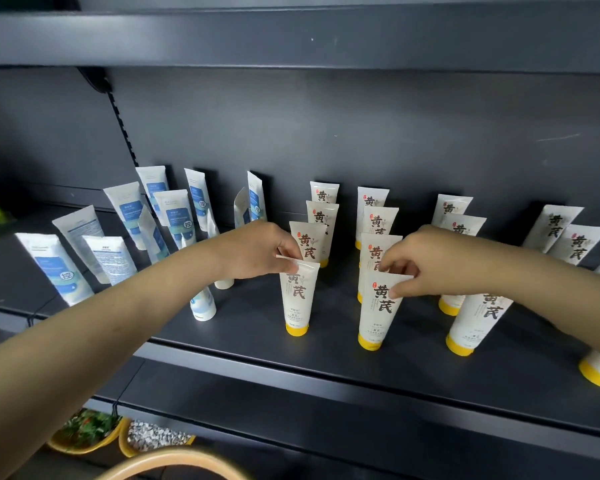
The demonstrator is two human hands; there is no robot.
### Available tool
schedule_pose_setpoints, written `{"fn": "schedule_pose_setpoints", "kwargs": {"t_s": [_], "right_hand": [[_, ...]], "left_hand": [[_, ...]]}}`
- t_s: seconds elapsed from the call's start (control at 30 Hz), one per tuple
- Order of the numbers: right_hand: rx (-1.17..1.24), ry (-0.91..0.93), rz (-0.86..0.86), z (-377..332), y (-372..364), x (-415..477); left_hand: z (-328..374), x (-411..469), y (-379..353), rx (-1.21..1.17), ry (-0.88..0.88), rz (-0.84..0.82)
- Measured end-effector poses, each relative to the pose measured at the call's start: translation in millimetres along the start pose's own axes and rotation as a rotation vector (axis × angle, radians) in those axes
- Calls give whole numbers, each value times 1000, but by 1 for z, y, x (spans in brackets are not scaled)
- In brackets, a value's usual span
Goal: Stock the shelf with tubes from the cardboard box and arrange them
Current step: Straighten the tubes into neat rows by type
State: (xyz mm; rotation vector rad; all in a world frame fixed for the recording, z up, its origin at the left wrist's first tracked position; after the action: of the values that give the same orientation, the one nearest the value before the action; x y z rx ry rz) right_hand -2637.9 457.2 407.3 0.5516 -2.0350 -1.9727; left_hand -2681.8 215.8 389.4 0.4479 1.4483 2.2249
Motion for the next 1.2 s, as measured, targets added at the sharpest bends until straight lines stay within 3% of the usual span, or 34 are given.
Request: {"fn": "schedule_pose_setpoints", "kwargs": {"t_s": [0.13,0.43,0.67,0.83,1.2], "right_hand": [[25,20,71,-10,27,-4],[19,102,21,-46,61,-59],[-11,138,-37,-68,63,-108],[-14,160,-60,-94,63,-127],[-2,230,-31,-182,68,-105]], "left_hand": [[12,-12,6,39,73,43],[71,-93,23,244,290,267],[124,-170,18,384,470,100],[148,-215,28,442,522,84],[95,-274,53,453,579,95]]}}
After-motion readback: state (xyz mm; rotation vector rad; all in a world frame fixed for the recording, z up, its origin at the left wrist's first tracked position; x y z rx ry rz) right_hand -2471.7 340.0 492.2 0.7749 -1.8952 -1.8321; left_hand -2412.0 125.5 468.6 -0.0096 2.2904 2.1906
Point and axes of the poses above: each hand's wrist, its own x-axis towards the middle knuckle, its own y-axis out of the back of the hand, z = x × y, the point moved 2 cm from there along x, towards the middle knuckle, and after that the axes turned 6 degrees about z, right-handed, at the moved point
